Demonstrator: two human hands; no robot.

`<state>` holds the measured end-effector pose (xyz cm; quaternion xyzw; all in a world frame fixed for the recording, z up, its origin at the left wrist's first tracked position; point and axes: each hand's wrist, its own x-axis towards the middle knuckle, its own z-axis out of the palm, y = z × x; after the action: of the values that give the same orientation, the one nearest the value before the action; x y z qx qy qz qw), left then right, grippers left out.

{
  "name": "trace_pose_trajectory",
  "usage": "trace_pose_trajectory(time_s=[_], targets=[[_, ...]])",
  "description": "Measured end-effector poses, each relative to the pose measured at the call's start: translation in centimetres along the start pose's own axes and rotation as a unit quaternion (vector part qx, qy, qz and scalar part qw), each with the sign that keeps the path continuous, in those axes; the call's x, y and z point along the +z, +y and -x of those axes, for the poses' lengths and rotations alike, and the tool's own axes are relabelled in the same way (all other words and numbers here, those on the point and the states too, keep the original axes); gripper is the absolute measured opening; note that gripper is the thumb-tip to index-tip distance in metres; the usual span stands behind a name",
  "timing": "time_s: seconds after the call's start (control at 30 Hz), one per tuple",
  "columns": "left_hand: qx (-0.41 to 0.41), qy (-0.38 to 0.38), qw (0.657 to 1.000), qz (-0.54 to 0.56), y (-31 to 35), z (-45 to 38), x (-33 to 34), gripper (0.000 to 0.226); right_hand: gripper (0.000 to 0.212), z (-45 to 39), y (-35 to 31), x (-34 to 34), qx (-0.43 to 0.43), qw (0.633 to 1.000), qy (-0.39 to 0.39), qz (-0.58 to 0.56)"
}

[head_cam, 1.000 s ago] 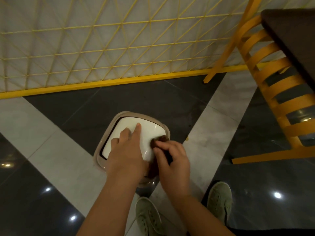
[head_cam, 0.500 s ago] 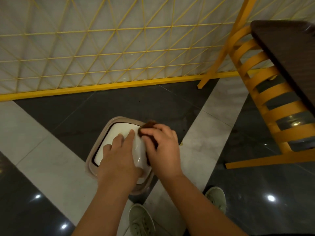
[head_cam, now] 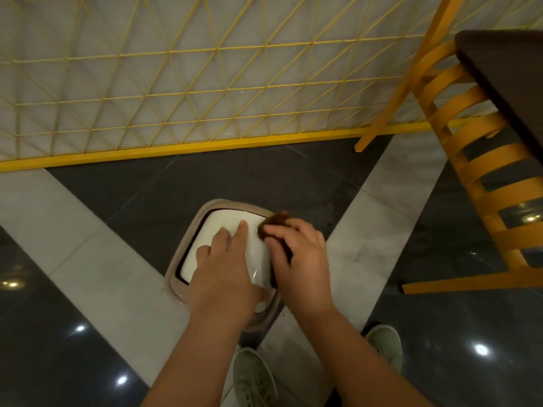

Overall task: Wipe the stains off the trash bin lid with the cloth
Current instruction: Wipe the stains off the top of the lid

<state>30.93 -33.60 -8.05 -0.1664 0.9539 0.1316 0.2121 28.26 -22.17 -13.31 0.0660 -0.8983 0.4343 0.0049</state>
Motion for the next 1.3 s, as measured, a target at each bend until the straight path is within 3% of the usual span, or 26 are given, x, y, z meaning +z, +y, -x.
trace_pose_trajectory(time_s=[0.1, 0.17, 0.23, 0.33, 0.4, 0.5, 0.63, 0.7, 0.77, 0.97, 1.07, 1.17, 1.3], targets=[[-0.013, -0.025, 1.0, -0.007, 0.2, -0.2, -0.3, 0.112, 0.02, -1.3, 1.4, 0.0, 0.114, 0.99, 0.013, -0.081], [-0.016, -0.034, 0.999, -0.009, 0.3, -0.2, -0.3, 0.114, 0.02, 0.4, 1.9, 0.0, 0.152, 0.985, 0.024, -0.078], [-0.017, -0.029, 0.999, -0.006, 0.3, -0.1, -0.2, 0.113, 0.021, 3.1, 1.7, 0.1, 0.13, 0.989, 0.017, -0.067], [-0.01, -0.014, 1.0, 0.011, -0.1, 0.1, -0.1, 0.103, 0.024, 4.8, 0.3, 0.3, 0.032, 0.999, -0.014, -0.02], [0.001, -0.004, 1.0, 0.02, -0.3, 0.0, 0.2, 0.101, 0.024, 3.0, -0.3, 0.1, -0.025, 0.999, -0.021, 0.026], [0.006, -0.027, 1.0, 0.012, -0.6, -0.4, 0.2, 0.11, 0.023, -1.4, -1.1, -0.9, -0.025, 0.996, -0.05, 0.07], [0.029, -0.054, 0.998, 0.008, -1.6, -0.7, -0.2, 0.114, 0.019, -5.0, -0.9, -2.0, 0.108, 0.987, -0.121, -0.009], [0.045, -0.066, 0.997, 0.011, -2.4, -0.8, -0.2, 0.115, 0.017, -5.6, -0.1, -2.6, 0.211, 0.958, -0.158, -0.112], [0.046, -0.059, 0.997, 0.009, -3.2, -0.7, -0.2, 0.121, 0.018, -4.9, 1.0, -3.1, 0.264, 0.936, -0.187, -0.141], [-0.11, 0.009, 0.994, 0.023, -5.2, 0.9, -1.4, 0.136, 0.014, 0.9, 2.4, -3.4, 0.312, 0.915, -0.206, -0.152], [-0.156, -0.016, 0.987, 0.039, -5.1, 1.6, -1.6, 0.123, 0.016, 2.3, 2.2, -3.5, 0.285, 0.934, -0.138, -0.165], [-0.18, -0.039, 0.981, 0.062, -4.2, 1.7, -1.4, 0.116, 0.022, 2.1, 1.2, -4.1, 0.192, 0.974, -0.063, -0.1], [-0.194, -0.054, 0.978, 0.043, -3.2, 1.4, -1.4, 0.094, 0.023, 1.8, -1.3, -3.7, -0.027, 0.99, -0.129, 0.052]])
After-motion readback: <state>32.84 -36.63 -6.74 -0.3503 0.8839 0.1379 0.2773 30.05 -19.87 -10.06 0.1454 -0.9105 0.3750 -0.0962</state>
